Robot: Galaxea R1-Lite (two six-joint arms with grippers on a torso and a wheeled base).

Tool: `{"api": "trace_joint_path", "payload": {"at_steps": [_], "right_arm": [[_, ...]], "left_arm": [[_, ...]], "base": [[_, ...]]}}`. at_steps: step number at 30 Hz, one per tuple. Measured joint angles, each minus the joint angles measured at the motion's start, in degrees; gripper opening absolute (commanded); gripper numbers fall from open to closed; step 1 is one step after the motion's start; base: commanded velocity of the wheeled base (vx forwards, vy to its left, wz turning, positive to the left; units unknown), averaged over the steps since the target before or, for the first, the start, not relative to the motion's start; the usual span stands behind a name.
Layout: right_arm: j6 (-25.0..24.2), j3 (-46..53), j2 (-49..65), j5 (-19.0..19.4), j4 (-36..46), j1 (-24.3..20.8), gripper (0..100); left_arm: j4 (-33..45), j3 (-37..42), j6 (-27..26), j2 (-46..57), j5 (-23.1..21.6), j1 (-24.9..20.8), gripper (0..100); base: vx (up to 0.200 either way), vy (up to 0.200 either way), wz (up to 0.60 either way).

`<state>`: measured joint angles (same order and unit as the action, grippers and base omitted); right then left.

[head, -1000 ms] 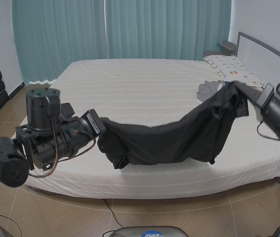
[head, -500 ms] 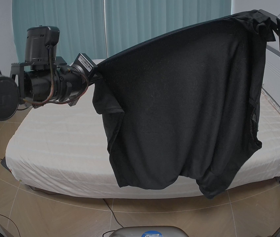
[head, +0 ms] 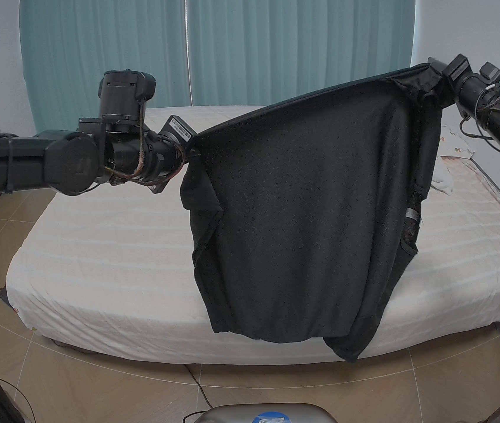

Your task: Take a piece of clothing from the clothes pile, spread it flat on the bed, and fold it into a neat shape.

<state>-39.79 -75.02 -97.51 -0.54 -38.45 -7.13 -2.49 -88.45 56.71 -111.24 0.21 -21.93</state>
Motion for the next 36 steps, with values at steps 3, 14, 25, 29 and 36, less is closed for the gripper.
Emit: {"api": "trace_joint_path", "payload": {"at_steps": [3, 14, 25, 29, 36], "right_arm": [[0.0, -0.1, -3.0, -0.3, -1.1, 0.5, 0], [0.0, -0.1, -11.6, -1.8, -2.7, 0.7, 0], [0.4, -0.6, -21.9, -8.3, -9.5, 0.0, 0], [0.5, -1.9, -26.3, -9.5, -10.1, -0.1, 0], [0.8, -7.8, -34.1, -12.3, -10.3, -0.3, 0]], "left_arm": [[0.3, -3.4, 0.0, -3.3, 0.0, 0.6, 0], [0.7, -13.4, 0.0, -14.4, 0.1, 1.4, 0], [0.7, -22.2, -0.2, -23.2, 1.0, 1.2, 0], [0.4, -24.8, -0.3, -26.8, 1.5, 1.2, 0], [-1.9, -26.0, -0.6, -32.2, 1.3, 1.3, 0]], "base": [[0.200, 0.000, 0.00], [0.164, 0.000, 0.00], [0.000, 0.000, 0.00], [0.000, 0.000, 0.00], [0.000, 0.000, 0.00]]}}
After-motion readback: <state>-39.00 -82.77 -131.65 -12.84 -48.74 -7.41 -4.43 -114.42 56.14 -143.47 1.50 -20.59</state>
